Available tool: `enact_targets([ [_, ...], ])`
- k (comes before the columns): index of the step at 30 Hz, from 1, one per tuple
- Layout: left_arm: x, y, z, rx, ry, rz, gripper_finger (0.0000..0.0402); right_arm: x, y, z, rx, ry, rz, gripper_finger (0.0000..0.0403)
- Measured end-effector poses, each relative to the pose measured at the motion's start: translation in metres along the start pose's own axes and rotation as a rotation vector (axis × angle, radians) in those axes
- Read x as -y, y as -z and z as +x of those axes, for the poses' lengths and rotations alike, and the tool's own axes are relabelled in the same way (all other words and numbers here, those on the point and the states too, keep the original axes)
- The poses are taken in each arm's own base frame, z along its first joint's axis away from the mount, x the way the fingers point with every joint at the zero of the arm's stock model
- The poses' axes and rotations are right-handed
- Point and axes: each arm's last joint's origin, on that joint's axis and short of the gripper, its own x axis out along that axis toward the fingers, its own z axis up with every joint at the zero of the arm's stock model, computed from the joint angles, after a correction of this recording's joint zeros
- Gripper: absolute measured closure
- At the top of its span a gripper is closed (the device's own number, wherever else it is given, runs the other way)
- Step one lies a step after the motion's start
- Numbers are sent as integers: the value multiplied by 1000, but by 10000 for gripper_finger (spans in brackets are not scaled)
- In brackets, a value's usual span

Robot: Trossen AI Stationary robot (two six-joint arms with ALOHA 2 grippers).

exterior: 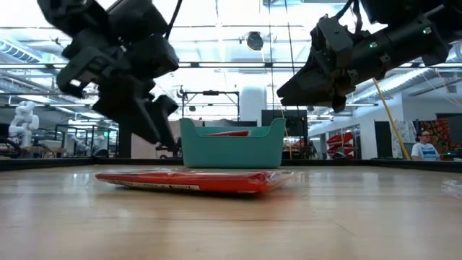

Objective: Sort popcorn bags into baskets
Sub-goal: Put the red popcorn bag into the green bin

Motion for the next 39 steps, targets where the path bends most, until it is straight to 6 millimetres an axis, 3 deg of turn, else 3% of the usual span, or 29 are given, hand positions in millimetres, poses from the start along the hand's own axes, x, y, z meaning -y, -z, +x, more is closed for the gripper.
enact_targets([
  [5,0,8,5,90,-10,8,126,-2,2,-2,-2,-11,-18,262],
  [9,-1,23,18,28,-7,21,109,-3,0,-2,13,-24,-26,262],
  [15,2,36,46,3,-9,37,190,-4,0,-2,21,-31,-34,262],
  [21,3,37,53,30,-19,89,336,-5,0,-2,21,-33,-21,262],
  [24,3,31,45,54,-30,100,389,-5,0,-2,21,-33,-20,262],
  [29,2,21,25,78,-63,132,389,-5,0,-2,20,-33,-20,262],
  [39,5,-8,-37,195,-251,193,398,-4,1,-2,13,-30,-25,262],
])
